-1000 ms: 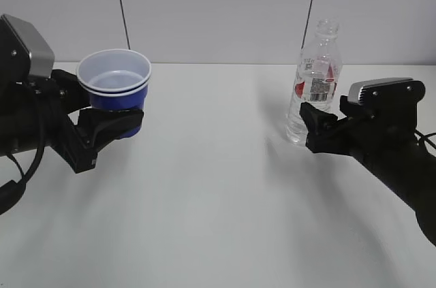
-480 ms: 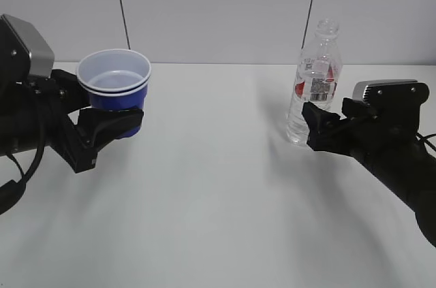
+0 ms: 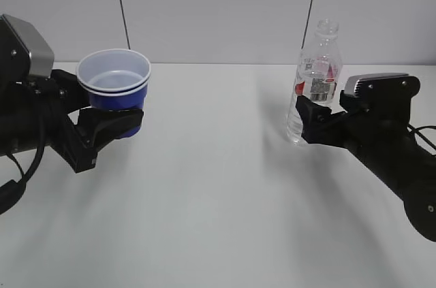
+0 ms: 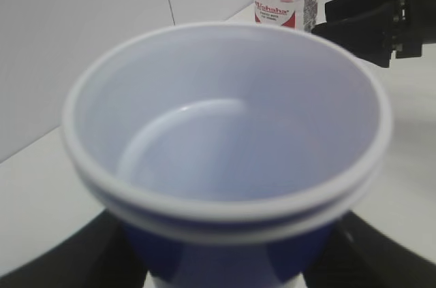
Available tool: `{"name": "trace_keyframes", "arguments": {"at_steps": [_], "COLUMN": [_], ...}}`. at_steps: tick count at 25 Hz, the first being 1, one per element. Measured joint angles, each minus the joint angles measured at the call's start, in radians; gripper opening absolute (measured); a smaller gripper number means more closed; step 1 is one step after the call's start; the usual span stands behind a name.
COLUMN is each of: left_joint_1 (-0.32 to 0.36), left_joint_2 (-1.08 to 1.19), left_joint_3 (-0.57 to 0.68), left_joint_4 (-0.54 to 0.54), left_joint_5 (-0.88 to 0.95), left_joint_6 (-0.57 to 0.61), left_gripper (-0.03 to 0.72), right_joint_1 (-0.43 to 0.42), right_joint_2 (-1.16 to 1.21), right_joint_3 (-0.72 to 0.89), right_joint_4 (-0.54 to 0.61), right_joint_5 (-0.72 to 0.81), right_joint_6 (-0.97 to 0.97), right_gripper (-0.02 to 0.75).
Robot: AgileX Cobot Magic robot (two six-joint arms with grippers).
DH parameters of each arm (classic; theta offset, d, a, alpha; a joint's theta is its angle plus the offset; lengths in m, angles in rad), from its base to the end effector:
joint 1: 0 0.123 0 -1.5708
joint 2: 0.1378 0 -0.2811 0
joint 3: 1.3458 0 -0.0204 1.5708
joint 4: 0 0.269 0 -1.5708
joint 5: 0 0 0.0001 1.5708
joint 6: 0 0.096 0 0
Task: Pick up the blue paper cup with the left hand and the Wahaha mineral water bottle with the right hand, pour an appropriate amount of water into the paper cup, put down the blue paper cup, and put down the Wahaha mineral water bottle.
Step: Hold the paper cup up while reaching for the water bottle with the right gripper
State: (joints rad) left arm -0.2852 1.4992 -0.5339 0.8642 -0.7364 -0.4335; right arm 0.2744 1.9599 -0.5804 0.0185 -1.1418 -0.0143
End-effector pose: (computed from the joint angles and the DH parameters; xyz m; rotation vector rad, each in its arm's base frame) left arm 0.2585 -0.1268 0.1814 0.8666 1.6899 -0.5148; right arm 0.3179 0.0878 0.0984 -0.2292 1.7095 0.1836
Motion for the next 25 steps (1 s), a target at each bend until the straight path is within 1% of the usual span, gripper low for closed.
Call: {"name": "trace_keyframes", "arguments": {"at_steps": [5,11,20,25], "left_joint_1": [0.000,0.000,0.000,0.000], "left_joint_2": [0.000,0.000,0.000,0.000], "left_joint_3": [0.000,0.000,0.000,0.000], "left_joint_4": [0.000,-0.006,-0.013,-0.013], "left_joint_5": [0.000,0.000,0.000,0.000], "left_joint_6": [0.000,0.000,0.000,0.000], "left_gripper": [0.461,0.461,0.461,0.461], "right_joint_1": [0.000,0.000,0.000,0.000], "right_joint_2": [0.062,0.072,0.075,0.121], "right_joint_3": [-0.061,-0.085,-0.135,-0.168], "right_joint_4": [0.004,0.050,0.050,0.046], "right_joint_5": [0.000,0.000,0.000,-0.006], "right_joint_6": [-0.002,-0.002,-0.002,-0.006], "right_gripper": [0.667,0.667,0.664,0.663]}}
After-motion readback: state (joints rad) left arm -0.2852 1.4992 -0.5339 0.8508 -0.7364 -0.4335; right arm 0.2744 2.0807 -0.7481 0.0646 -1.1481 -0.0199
